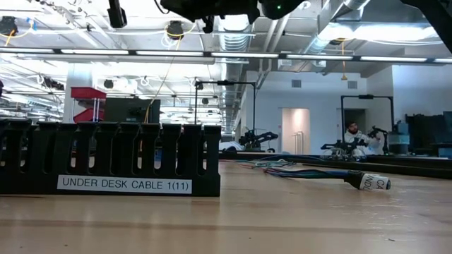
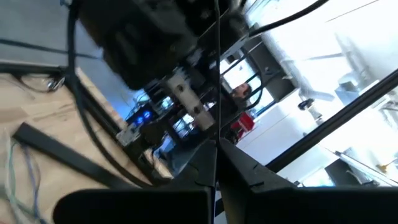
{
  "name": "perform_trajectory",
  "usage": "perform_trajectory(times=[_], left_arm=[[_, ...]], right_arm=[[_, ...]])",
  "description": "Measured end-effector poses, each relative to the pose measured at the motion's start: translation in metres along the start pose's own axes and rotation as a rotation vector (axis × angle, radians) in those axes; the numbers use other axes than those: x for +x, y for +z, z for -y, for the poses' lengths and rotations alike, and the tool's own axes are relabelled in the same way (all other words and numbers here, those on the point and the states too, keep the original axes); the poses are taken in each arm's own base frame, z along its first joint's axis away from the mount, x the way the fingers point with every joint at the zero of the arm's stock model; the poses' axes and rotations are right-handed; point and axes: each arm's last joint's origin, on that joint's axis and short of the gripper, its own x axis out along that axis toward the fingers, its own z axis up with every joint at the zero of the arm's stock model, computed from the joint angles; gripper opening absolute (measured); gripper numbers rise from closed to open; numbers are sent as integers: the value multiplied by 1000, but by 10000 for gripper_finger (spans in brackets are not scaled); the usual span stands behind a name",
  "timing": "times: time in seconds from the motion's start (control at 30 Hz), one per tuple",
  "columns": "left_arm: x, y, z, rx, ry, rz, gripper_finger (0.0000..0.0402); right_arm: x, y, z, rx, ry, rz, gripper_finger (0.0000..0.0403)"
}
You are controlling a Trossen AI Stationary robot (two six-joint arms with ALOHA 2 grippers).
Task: Ziptie cables
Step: Wrap the cable wires with the black zip tie
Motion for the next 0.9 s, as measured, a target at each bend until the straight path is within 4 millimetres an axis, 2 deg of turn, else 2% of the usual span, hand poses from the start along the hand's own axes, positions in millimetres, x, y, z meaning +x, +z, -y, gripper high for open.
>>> perform_trajectory(times=[0.2, 0.9], left_arm=[[6, -4, -3, -15, 4, -35, 0], [5, 0, 1, 2, -28, 5, 0]], right_arm=[[0, 1, 0, 1, 1, 7, 0], [0, 2, -4, 1, 20, 19, 0]])
